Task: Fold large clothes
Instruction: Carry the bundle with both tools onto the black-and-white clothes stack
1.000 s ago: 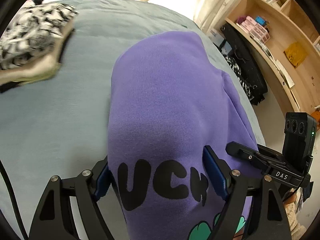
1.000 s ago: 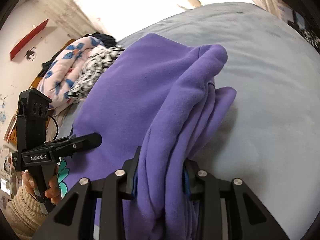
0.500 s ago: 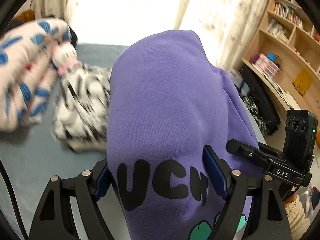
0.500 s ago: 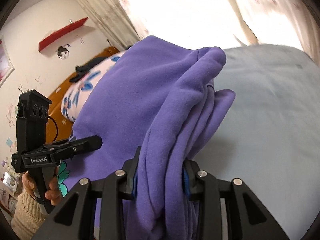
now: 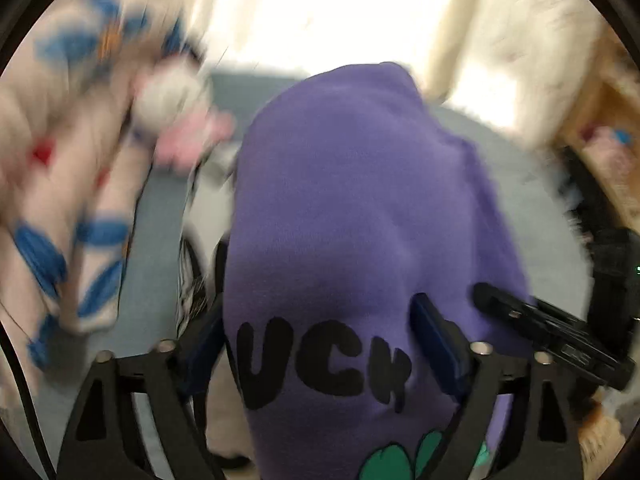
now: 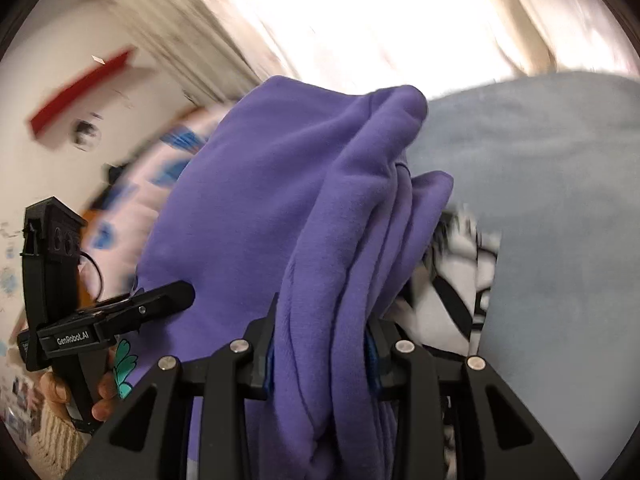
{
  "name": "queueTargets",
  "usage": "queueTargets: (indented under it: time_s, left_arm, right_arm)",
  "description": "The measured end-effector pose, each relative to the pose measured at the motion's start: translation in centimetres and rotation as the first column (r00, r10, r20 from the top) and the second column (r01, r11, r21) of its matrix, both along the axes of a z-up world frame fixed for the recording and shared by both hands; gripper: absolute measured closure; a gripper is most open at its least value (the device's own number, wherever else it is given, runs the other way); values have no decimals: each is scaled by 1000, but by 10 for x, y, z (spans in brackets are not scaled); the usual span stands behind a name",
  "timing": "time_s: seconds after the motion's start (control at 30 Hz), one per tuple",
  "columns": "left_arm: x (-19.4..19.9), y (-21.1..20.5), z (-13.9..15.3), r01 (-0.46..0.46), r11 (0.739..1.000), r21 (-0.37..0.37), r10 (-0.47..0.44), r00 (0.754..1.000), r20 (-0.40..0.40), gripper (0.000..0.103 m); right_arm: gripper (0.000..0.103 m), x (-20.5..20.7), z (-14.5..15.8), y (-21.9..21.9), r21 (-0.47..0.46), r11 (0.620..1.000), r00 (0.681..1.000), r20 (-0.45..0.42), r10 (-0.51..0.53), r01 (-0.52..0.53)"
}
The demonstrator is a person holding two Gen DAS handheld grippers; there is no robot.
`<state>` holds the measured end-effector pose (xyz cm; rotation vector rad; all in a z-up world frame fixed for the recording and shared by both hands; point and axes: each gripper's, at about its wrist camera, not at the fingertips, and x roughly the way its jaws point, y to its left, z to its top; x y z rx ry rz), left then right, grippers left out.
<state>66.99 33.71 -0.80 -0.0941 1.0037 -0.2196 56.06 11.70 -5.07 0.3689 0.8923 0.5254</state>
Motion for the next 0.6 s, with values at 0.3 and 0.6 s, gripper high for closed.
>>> queueTargets:
  time_s: [0.3,0.6]
  left_arm:
    - [-11,8,-5,-7,997,-70,11,998,63,1]
    - [-86,-9,44,-47,999,0,47,996,80,1]
  right_arm:
    - [46,-7,4,-1,-90,996,999,37,9,-5]
    - [46,-71,46,-34,-158,987,999,0,-34,34]
